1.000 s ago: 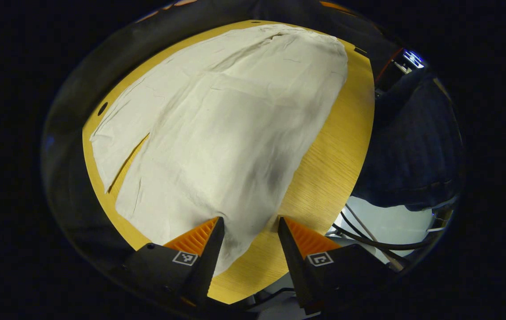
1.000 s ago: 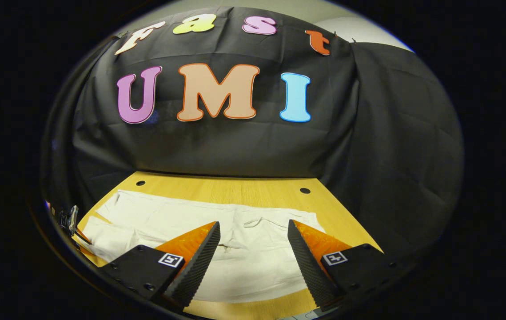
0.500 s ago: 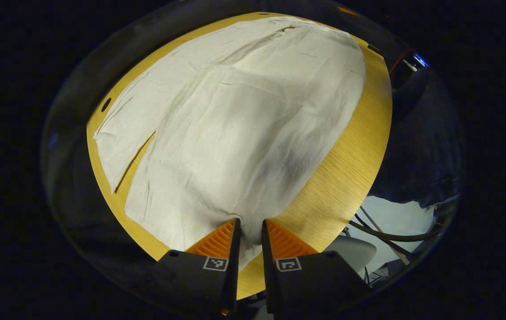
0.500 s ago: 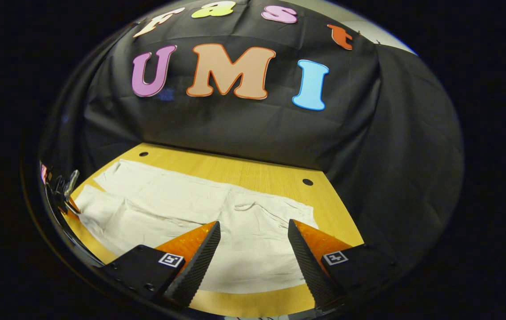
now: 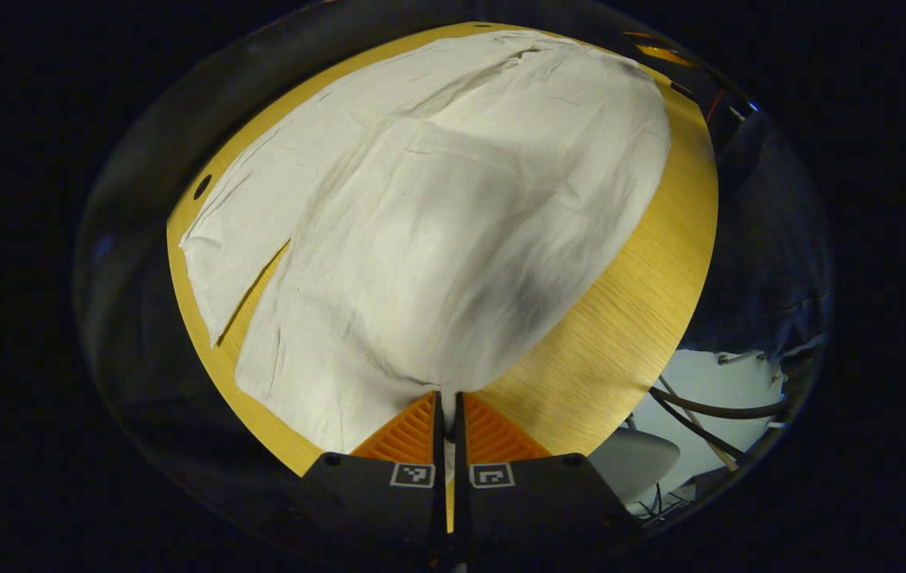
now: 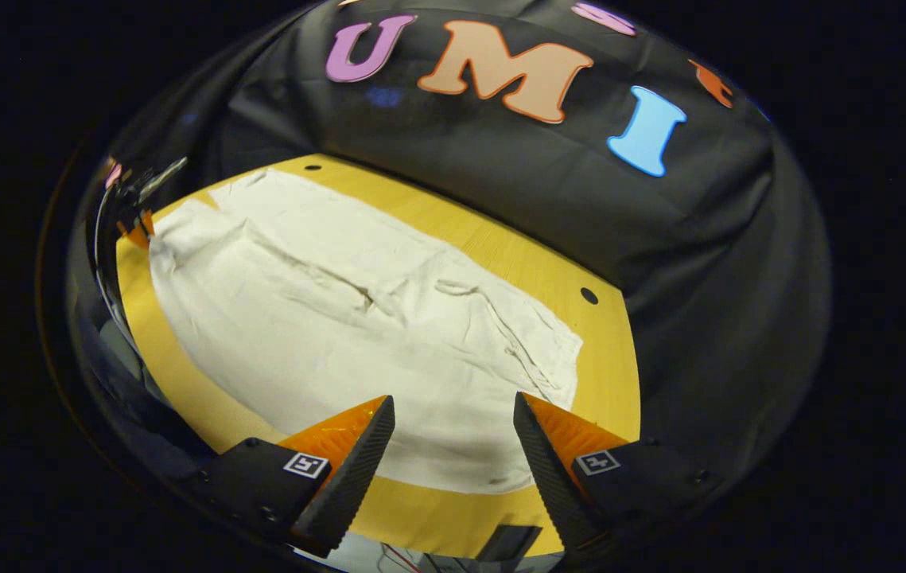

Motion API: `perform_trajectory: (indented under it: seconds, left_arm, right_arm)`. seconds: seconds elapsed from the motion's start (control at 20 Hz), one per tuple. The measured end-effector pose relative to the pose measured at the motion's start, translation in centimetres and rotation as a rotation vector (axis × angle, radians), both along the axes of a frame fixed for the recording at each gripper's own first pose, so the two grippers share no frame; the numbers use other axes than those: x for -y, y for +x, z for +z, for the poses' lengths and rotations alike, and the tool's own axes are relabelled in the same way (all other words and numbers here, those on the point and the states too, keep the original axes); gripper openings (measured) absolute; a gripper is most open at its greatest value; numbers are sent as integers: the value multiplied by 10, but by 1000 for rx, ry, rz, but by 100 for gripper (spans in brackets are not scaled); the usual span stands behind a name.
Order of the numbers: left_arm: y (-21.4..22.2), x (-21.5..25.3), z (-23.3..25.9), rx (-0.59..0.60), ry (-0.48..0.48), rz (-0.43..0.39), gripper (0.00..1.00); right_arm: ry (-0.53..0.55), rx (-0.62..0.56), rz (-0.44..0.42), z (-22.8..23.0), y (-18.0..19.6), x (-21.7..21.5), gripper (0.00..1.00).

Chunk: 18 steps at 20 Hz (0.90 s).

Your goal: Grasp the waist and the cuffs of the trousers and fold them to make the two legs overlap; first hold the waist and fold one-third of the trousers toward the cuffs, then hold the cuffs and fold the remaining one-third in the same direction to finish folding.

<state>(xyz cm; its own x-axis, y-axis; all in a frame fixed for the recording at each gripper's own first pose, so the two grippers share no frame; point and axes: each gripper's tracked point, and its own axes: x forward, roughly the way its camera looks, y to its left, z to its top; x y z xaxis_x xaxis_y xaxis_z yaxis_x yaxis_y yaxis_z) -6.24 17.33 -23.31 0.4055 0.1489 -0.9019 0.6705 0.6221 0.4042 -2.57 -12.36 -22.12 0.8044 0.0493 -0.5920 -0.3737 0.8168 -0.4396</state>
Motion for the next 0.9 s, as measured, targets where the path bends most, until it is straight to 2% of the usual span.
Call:
perform_trajectory:
  seconds: [0.2, 0.45, 0.5, 0.75, 0.8, 0.9]
  left_arm:
    - [2, -1, 0, -4, 3, 26, 2]
    - [2, -1, -1, -7, 40, 35, 1]
    - [3, -2, -1, -6, 40, 49, 1]
    - [5, -3, -1, -8, 59, 80, 1]
    - [4, -2, -2, -5, 66, 82, 2]
    - [5, -2, -2, 1, 67, 88, 1]
  right_arm:
    - [-107, -110, 119, -29, -9, 18, 98]
    - [-213, -279, 228, -76, -24, 45, 98]
    - [-229, -308, 237, -84, -27, 52, 95]
    - [-230, -421, 256, -108, -30, 66, 95]
    - [-225, -440, 265, -110, -30, 66, 98]
    - [-205, -482, 279, -113, -29, 64, 96]
